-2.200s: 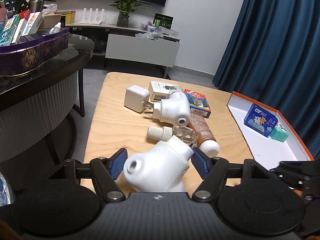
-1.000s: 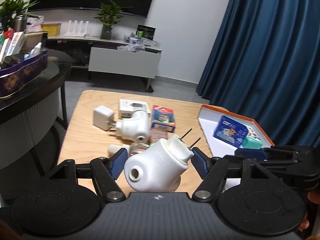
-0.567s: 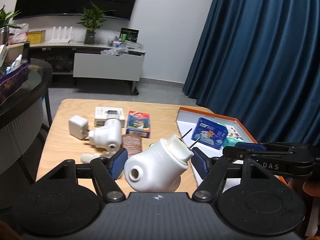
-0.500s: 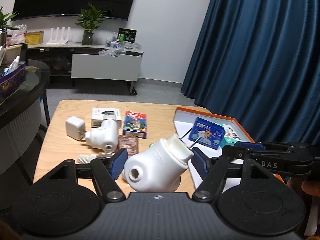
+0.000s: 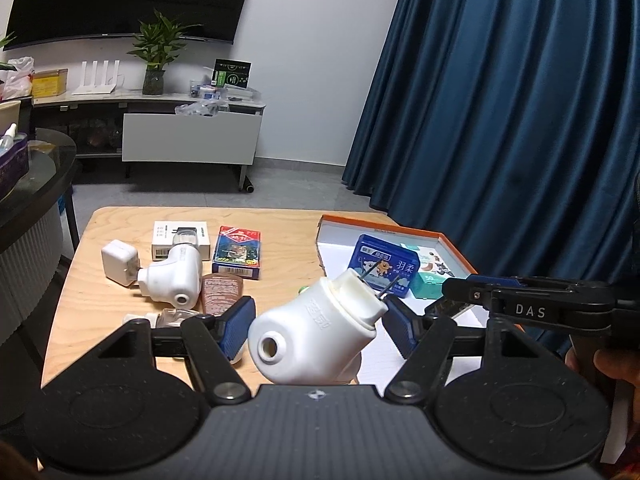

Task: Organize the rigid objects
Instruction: 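Carry the white device with the left tool while the right tool carries the charger toward the tray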

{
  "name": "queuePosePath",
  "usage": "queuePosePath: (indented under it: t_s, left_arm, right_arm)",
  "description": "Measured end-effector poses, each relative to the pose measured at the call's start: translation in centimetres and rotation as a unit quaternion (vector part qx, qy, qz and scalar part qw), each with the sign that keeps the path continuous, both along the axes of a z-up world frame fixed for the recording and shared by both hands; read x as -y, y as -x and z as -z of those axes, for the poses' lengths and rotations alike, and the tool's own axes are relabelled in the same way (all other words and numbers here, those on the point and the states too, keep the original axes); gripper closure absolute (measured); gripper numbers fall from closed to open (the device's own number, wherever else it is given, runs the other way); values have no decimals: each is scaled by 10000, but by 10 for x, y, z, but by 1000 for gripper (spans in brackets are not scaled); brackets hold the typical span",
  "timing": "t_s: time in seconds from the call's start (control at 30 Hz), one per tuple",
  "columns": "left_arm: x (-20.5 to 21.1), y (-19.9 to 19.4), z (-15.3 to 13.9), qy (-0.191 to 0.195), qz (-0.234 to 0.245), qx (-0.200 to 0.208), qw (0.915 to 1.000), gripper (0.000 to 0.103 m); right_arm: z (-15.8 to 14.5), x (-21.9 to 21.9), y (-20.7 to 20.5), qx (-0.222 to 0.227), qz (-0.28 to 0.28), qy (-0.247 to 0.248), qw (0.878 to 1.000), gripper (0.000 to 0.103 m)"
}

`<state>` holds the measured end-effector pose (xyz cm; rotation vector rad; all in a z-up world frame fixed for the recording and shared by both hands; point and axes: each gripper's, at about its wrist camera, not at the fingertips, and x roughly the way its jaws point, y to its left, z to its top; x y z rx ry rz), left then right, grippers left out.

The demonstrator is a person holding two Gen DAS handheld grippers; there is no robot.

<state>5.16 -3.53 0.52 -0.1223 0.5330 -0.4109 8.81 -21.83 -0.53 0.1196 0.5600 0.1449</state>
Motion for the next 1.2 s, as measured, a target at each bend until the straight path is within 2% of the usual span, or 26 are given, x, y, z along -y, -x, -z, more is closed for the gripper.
queuePosePath:
  t_s: [0.5,0.9,1.2]
  left_arm:
    - [15,-4,-7,104,198,40,9997,32]
    - [43,-21,-12,151,567,-30,9983,32]
    - [75,-36,-18,239,1050,-62,9942,32]
  right_arm:
    - [-6,19,6,108,270,-84,9995,60]
    - [-9,38,5,29,516,-134,9986,60]
    - [-26,60,19,59,861,-55,9962,60]
